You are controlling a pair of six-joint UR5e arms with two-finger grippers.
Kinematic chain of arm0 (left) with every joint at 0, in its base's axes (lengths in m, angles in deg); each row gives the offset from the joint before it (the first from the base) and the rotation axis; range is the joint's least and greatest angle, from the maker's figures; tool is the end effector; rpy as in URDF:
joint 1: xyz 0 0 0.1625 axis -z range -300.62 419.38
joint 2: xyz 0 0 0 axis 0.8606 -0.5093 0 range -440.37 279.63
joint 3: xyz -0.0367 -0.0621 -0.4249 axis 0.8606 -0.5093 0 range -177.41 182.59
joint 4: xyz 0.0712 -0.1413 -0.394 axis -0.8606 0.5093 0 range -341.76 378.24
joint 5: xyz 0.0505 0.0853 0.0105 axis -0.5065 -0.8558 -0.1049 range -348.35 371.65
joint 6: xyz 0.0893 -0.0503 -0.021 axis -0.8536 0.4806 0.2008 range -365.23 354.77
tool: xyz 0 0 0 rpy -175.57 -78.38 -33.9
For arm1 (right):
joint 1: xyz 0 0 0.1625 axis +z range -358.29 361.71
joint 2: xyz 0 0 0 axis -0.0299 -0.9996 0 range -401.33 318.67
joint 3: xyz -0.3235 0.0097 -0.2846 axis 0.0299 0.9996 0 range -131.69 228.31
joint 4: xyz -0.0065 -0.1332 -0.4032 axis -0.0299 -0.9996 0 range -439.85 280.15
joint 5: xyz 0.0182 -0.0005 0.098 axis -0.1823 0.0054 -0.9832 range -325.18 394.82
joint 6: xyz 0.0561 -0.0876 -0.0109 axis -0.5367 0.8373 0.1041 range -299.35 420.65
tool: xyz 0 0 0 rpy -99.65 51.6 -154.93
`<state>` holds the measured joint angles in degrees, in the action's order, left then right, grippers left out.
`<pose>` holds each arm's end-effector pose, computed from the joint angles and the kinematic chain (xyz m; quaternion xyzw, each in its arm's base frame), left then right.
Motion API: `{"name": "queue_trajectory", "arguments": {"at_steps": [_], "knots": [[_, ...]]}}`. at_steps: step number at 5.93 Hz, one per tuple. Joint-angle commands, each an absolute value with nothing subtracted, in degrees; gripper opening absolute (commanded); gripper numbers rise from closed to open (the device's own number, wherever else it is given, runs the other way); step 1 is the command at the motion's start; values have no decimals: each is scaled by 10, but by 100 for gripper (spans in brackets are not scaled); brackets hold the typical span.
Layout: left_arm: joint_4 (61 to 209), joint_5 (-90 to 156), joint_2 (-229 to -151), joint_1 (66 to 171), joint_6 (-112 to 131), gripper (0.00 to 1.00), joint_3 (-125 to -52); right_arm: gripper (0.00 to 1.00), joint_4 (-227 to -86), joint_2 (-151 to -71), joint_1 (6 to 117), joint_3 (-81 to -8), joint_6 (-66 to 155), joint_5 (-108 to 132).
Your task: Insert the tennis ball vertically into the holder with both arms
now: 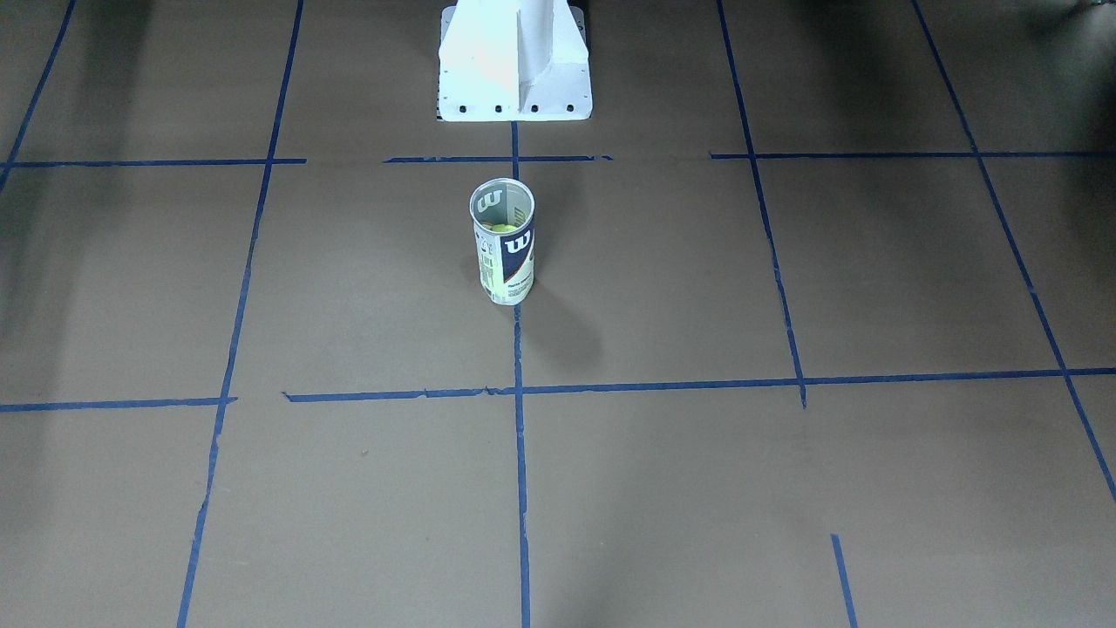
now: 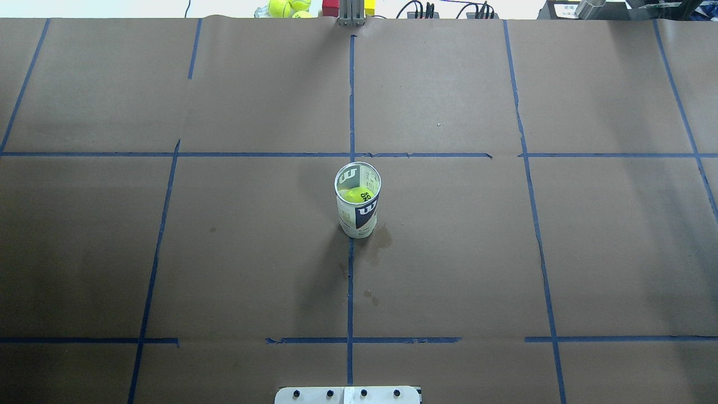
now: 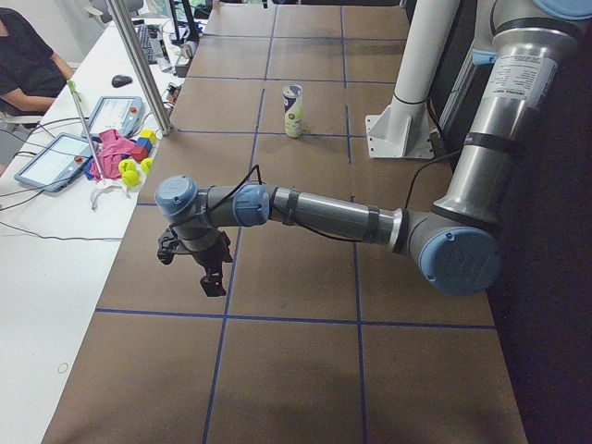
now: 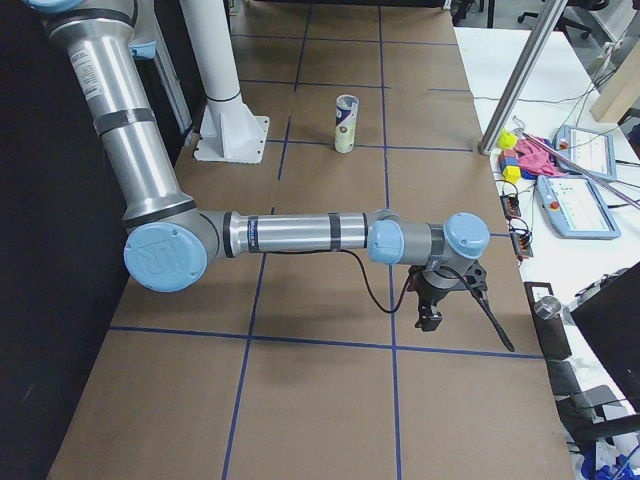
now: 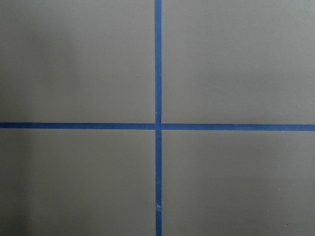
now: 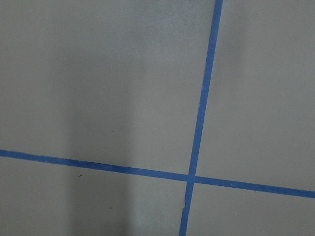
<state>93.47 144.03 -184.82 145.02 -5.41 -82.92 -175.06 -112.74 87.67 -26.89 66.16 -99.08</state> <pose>-0.0171 -0.6005 0.5955 -0.0523 0.3595 0.0217 0.9314 0.0157 -0.6402 0.6222 -0.0067 -0.3739 -0.0726 0.9246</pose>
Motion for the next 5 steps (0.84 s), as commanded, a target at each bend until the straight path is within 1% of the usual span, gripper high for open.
{"name": "queue_trajectory", "arguments": {"at_steps": [1, 4, 5], "knots": [[936, 1439, -1835, 1450, -56, 100, -831, 100, -1749, -1130, 877, -269, 662, -991], [935, 1438, -1835, 1430, -55, 100, -864, 100, -1743, -1139, 875, -267, 659, -989], [935, 1437, -1835, 1430, -57, 100, -864, 100, -1744, -1141, 874, -267, 658, -990]]}}
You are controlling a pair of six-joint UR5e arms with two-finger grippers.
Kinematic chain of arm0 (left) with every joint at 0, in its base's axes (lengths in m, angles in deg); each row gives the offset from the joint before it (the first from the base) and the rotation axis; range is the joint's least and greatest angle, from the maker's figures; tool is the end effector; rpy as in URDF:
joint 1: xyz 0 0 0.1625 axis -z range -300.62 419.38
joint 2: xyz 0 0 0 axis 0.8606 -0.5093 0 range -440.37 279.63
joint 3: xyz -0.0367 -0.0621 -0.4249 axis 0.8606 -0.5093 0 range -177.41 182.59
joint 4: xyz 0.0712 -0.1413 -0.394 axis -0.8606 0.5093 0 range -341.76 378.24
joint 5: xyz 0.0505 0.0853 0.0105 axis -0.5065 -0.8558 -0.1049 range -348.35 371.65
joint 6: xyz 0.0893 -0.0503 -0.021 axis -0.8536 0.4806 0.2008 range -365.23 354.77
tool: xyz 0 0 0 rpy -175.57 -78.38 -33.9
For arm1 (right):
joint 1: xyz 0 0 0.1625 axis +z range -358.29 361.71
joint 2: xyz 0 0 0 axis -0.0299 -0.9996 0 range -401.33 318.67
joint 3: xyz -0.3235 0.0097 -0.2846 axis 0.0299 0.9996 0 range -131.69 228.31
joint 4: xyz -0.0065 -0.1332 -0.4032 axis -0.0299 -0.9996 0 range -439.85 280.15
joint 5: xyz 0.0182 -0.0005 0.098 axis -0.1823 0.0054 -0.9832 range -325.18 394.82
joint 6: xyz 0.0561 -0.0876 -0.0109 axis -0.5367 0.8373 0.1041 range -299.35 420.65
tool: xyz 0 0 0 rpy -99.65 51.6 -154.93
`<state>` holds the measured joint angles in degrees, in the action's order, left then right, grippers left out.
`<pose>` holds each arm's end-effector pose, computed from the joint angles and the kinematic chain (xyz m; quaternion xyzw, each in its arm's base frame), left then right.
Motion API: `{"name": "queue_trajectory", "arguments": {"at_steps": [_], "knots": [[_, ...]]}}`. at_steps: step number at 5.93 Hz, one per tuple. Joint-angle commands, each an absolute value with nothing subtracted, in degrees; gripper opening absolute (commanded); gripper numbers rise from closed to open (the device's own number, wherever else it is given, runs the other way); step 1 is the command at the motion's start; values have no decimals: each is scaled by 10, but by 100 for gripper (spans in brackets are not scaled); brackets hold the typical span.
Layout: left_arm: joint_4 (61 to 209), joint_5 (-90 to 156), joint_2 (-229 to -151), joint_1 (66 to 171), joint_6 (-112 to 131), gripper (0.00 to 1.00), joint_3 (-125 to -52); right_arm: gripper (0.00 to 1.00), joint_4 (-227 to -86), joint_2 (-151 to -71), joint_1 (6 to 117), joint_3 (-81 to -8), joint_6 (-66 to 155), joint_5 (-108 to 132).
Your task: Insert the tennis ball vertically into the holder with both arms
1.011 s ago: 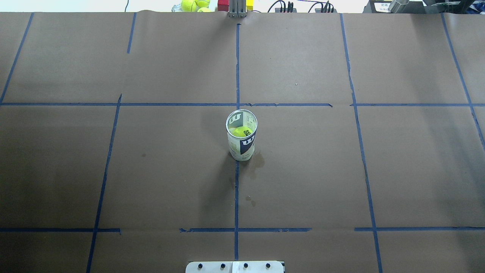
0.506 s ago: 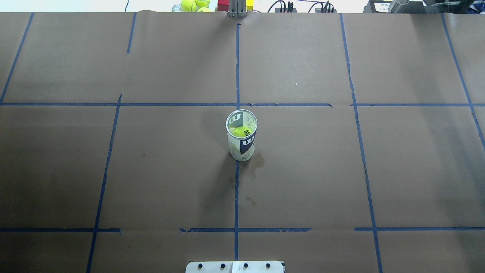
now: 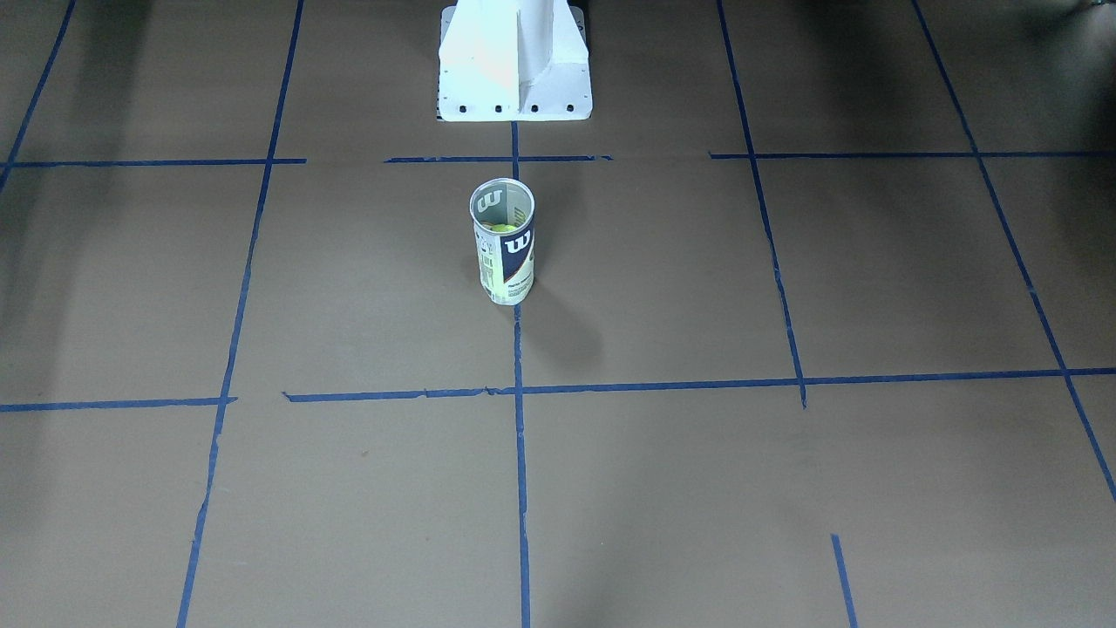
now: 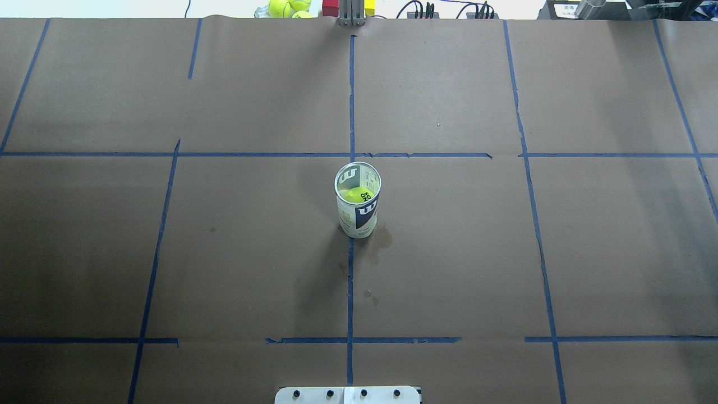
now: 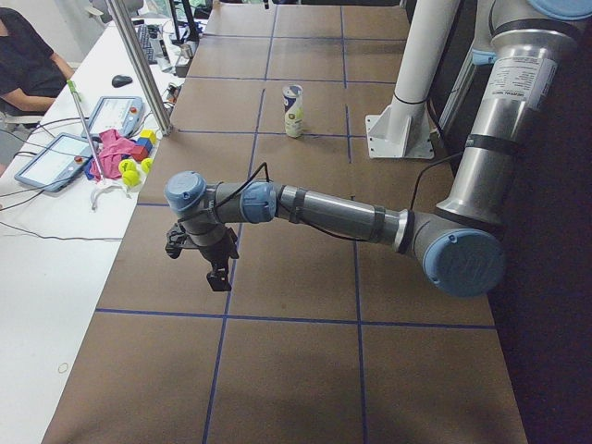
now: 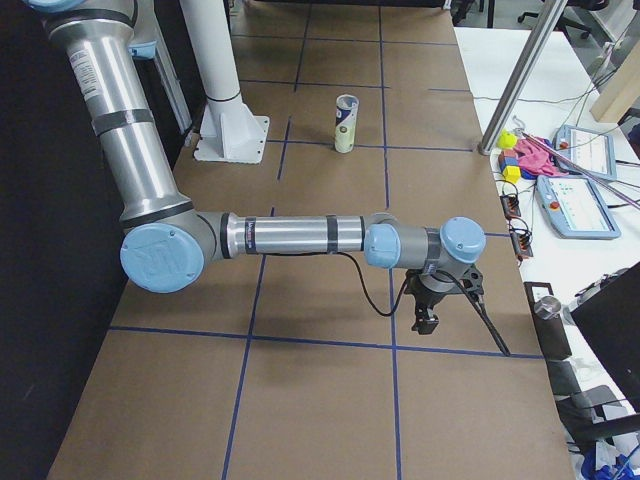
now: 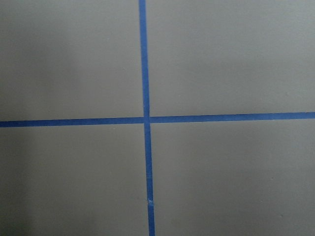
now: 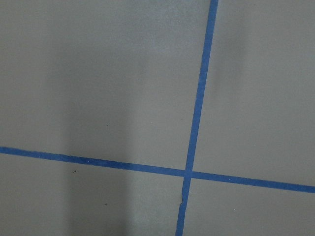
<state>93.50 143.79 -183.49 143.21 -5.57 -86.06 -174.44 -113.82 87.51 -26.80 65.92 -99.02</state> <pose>0.0005 -0.5914 0.5827 -0.0425 0.3577 0.0436 0.9319 0.0145 -0.6322 0.6339 -0.0125 -0.3734 -0.0702 0.9249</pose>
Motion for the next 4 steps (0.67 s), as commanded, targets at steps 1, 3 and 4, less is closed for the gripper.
{"name": "queue_trajectory", "arguments": {"at_steps": [1, 3, 4], "knots": [[932, 1437, -1842, 1430, -58, 100, -864, 100, -1743, -1145, 874, -268, 658, -989], [932, 1438, -1847, 1430, -59, 100, -864, 100, -1743, -1146, 874, -269, 658, -991], [932, 1440, -1847, 1430, -59, 100, -865, 100, -1743, -1147, 874, -269, 658, -992]]}}
